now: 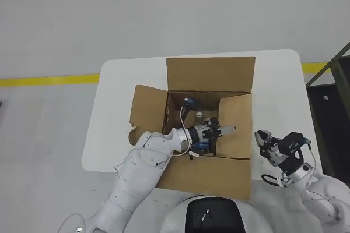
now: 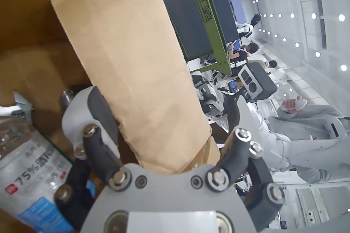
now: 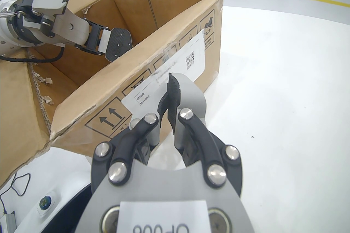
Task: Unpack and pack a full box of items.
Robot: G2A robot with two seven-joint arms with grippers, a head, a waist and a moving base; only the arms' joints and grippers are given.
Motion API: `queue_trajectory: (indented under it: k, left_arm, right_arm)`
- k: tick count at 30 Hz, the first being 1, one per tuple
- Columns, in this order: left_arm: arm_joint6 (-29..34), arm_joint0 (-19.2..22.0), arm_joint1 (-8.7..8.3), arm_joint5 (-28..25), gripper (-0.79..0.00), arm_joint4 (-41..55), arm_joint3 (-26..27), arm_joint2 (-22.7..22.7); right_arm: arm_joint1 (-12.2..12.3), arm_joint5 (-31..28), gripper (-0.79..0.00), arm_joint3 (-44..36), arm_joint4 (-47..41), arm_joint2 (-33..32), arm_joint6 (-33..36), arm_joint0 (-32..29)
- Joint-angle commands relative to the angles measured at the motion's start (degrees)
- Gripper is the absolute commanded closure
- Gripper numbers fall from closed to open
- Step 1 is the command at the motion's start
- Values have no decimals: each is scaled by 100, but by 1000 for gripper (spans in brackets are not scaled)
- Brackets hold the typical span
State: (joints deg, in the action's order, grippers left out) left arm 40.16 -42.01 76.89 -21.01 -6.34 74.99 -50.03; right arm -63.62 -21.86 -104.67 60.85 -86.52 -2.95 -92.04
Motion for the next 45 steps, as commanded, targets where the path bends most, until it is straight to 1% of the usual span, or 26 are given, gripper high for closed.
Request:
queue_trajectory:
  k: [1, 6, 11, 18, 19, 20, 22, 23, 26, 28, 32, 36, 37, 38, 40, 45]
  left_arm:
    - [27, 5, 9, -7, -785, 49, 8, 8]
    - [100, 47, 25, 30, -785, 33, 15, 22]
    - [134, 62, 35, 18, -785, 154, 136, -24]
    - [200, 66, 29, -27, -785, 354, 518, -155]
    - [217, 71, 26, -51, -785, 404, 603, -184]
    - [237, 74, 22, -62, -785, 428, 669, -212]
    - [249, 77, 18, -93, -785, 507, 828, -266]
    - [280, 85, 15, -114, -785, 552, 929, -291]
    - [371, 116, 20, -190, -785, 673, 1141, -300]
    - [464, 172, 33, -244, -785, 752, 1277, -256]
    - [570, 323, 91, -354, -785, 761, 1408, -31]
    - [533, 502, 202, -434, -785, 809, 1319, 337]
    - [522, 554, 235, -459, -785, 813, 1263, 437]
    - [491, 608, 267, -474, -785, 812, 1199, 519]
    - [453, 712, 334, -490, -785, 795, 1068, 695]
    - [423, 969, 481, -534, -785, 792, 833, 1001]
  right_arm:
    - [-4, -7, 0, 34, -19, 10, 5, 25]
    - [-14, -26, 0, 80, -80, 28, 10, 58]
    - [-22, -47, 0, 114, -146, 19, -12, 79]
    - [-33, -57, -6, 122, -239, -1, -7, 105]
    - [-34, -53, -34, 113, -279, -13, -7, 104]
    - [-38, -35, -129, 95, -356, -34, -20, 96]
    - [-44, 22, -252, 32, -597, -118, -35, 61]
    - [-45, 50, -302, -35, -781, -204, -21, 26]
    - [-46, 92, -329, -181, -1309, -438, 48, -51]
    - [-41, 144, -369, -340, -1635, -654, 127, -132]
    - [-29, 216, -382, -595, -2316, -1100, 338, -248]
    - [-18, 310, -388, -857, -2968, -1551, 608, -367]
    - [-12, 336, -403, -929, -3050, -1678, 694, -398]
    - [-7, 353, -437, -987, -3161, -1788, 773, -425]
    - [1, 371, -459, -1064, -3361, -2007, 903, -458]
    - [16, 326, -483, -1211, -3757, -2316, 1295, -520]
